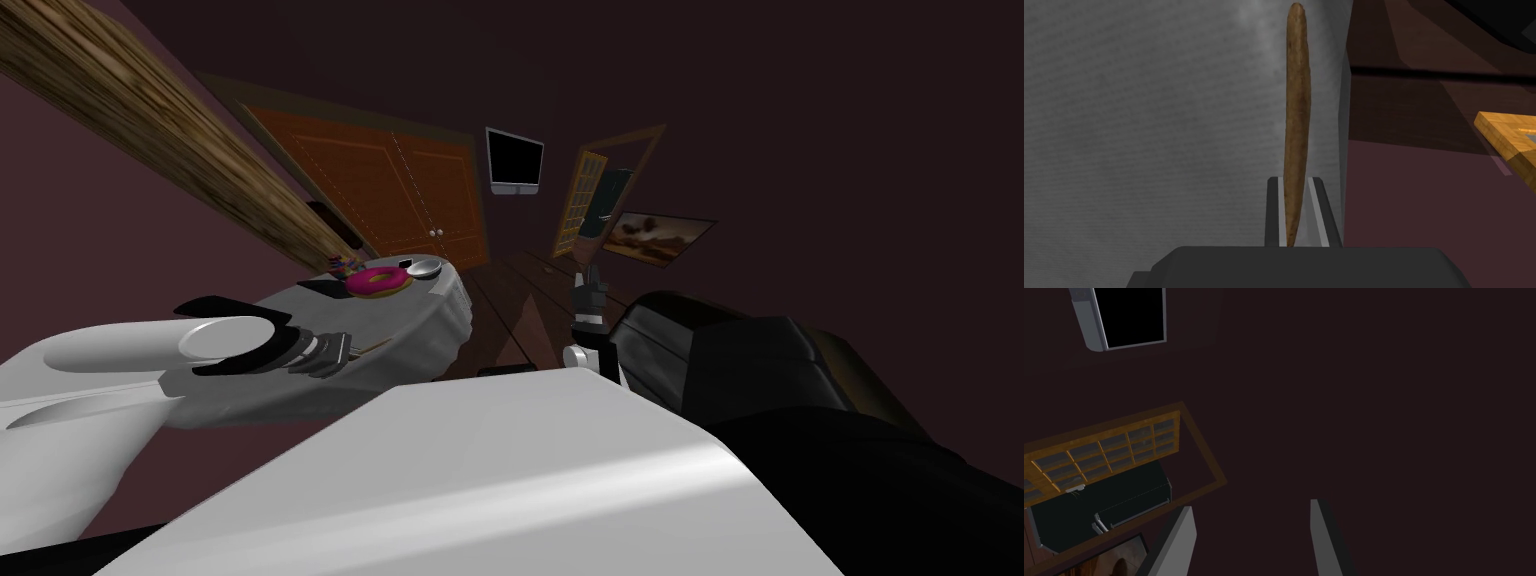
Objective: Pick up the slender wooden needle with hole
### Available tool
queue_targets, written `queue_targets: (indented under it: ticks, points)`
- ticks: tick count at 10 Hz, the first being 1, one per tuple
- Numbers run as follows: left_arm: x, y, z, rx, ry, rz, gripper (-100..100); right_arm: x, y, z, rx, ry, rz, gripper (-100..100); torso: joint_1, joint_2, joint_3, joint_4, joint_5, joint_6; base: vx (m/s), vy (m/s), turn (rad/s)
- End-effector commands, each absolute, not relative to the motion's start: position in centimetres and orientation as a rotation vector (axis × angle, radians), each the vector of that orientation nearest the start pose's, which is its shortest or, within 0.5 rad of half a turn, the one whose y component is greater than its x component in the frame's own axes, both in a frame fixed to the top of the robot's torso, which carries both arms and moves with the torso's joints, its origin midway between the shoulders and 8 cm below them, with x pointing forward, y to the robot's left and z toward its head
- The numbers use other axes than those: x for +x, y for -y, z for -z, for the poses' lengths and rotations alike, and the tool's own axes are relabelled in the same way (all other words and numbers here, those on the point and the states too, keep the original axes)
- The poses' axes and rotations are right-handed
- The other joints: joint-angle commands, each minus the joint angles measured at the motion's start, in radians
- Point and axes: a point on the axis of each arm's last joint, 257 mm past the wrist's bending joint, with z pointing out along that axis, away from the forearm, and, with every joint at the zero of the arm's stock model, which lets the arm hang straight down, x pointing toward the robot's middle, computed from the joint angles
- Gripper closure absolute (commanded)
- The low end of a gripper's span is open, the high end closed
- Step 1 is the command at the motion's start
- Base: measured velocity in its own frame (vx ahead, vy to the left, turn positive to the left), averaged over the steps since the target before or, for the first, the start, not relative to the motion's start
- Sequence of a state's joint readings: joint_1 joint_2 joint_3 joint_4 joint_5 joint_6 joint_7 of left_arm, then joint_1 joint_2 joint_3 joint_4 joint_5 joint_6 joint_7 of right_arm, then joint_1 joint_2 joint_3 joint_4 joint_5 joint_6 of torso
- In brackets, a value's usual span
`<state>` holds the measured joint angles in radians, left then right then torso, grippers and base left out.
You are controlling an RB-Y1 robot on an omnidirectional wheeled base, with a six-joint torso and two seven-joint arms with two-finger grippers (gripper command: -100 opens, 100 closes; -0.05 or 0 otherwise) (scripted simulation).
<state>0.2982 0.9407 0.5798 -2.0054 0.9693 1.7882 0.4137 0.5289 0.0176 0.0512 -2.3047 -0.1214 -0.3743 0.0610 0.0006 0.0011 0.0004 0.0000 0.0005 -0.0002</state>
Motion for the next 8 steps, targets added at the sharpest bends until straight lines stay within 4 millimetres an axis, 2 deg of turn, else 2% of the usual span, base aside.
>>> queue_targets:
  ticks: [1,3,4,5,6,7,8]
  points:
    - [24.9,-52.3,22.4,-2.51,-1.498,0.157,100,35.8,28.1,0.0,0.831,-0.634,-1.338,0,0.0,0.0,0.0,0.0,0.0,0.0,0.0,0.0,0.0]
    - [24.9,-52.3,22.4,-2.51,-1.497,0.157,100,35.8,28.1,0.0,0.831,-0.634,-1.338,0,0.0,0.0,0.0,0.0,0.0,0.0,0.0,0.0,0.0]
    - [24.9,-52.3,22.4,-2.51,-1.497,0.157,0,35.8,28.1,0.0,0.831,-0.634,-1.338,0,0.0,0.0,0.0,0.0,0.0,0.0,0.0,0.0,0.0]
    - [24.9,-51.7,21.3,-2.505,-1.506,0.16,100,35.8,28.1,0.0,0.831,-0.634,-1.338,0,0.0,0.0,0.0,0.0,0.0,0.0,0.008,0.006,0.051]
    - [24.8,-51.5,20.8,-2.503,-1.509,0.16,100,35.8,28.1,0.0,0.831,-0.635,-1.338,0,0.0,0.0,0.0,0.0,0.0,0.0,0.014,0.012,0.062]
    - [24.9,-51.7,21.2,-2.501,-1.508,0.162,100,35.8,28.1,0.0,0.831,-0.635,-1.338,0,0.0,-0.001,0.0,0.0,0.0,0.0,0.006,0.005,0.01]
    - [24.9,-51.6,21.1,-2.503,-1.507,0.16,0,35.8,28.1,0.0,0.831,-0.634,-1.338,0,0.001,-0.001,0.0,0.0,0.0,0.0,0.0,0.0,0.0]
